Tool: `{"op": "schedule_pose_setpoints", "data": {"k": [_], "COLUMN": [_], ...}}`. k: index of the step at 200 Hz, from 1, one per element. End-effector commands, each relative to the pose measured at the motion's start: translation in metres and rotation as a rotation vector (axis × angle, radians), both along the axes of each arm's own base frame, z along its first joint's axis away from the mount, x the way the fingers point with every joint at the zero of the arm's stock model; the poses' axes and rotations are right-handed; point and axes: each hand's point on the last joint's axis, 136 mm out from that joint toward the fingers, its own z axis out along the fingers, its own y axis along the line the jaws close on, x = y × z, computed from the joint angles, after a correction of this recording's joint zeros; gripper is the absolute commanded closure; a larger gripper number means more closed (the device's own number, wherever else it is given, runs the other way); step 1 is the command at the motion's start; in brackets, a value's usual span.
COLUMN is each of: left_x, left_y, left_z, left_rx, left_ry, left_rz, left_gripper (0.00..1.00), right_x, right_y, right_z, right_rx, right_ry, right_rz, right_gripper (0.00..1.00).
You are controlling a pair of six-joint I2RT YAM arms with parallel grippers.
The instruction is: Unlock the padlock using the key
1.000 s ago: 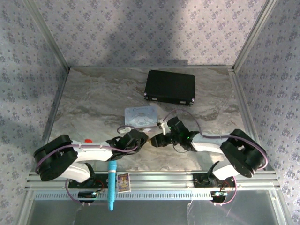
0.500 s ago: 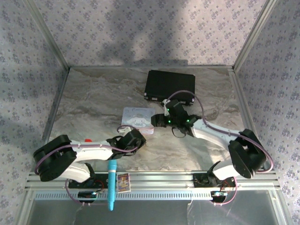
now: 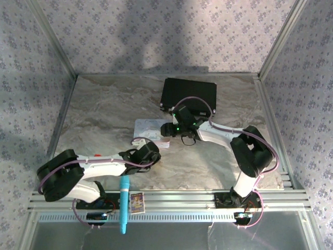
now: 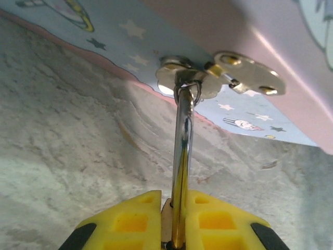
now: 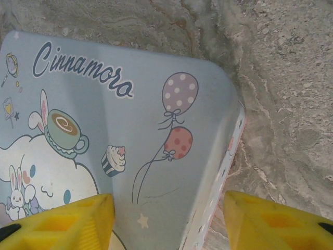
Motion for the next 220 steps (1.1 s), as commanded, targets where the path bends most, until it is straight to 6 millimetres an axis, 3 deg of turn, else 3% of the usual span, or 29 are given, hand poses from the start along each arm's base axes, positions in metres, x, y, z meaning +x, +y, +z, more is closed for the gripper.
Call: {"op": "schedule_pose_setpoints", "data": {"k": [1,27,68,108,134,178,220], "left_x": [-0.004,-0.008,-0.011,-0.006,-0.003,-0.007,-0.012], "left_y": [0.035,0.067,0.084,0.071,0.058,0.046,0.029], "left_z": [-0.005,-0.01,-0.025,-0.029,-0.019,-0.025,-0.021], "left_rx": [0.275,0.485,0.674,0.77,0.84,0.875,0.9], "left_ry": [0.013,0.038,0.107,0.105,0.077,0.087,0.063], "left_rz": [-0.066,-0.115,-0.189,-0.216,-0.246,-0.28,-0.314], "left_gripper": [1.0,1.0,1.0,1.0,0.91,0.84,0.72], "right_x": [-0.014,-0.016,-0.016,-0.017,-0.018,-0.017,-0.017], "right_y": [-0.031,-0.03,-0.031,-0.032,-0.035,-0.036,-0.035], "right_z": [-0.047,-0.051,-0.053,-0.053,-0.055,-0.055,-0.061], "right_rx": [-0.171,-0.176,-0.18,-0.181,-0.192,-0.187,-0.186], "right_ry": [0.105,0.114,0.12,0.122,0.126,0.132,0.145], "right_rz": [-0.053,-0.045,-0.04,-0.037,-0.039,-0.043,-0.043], "right_gripper": [0.43,0.43,0.43,0.43,0.43,0.43,0.43]}}
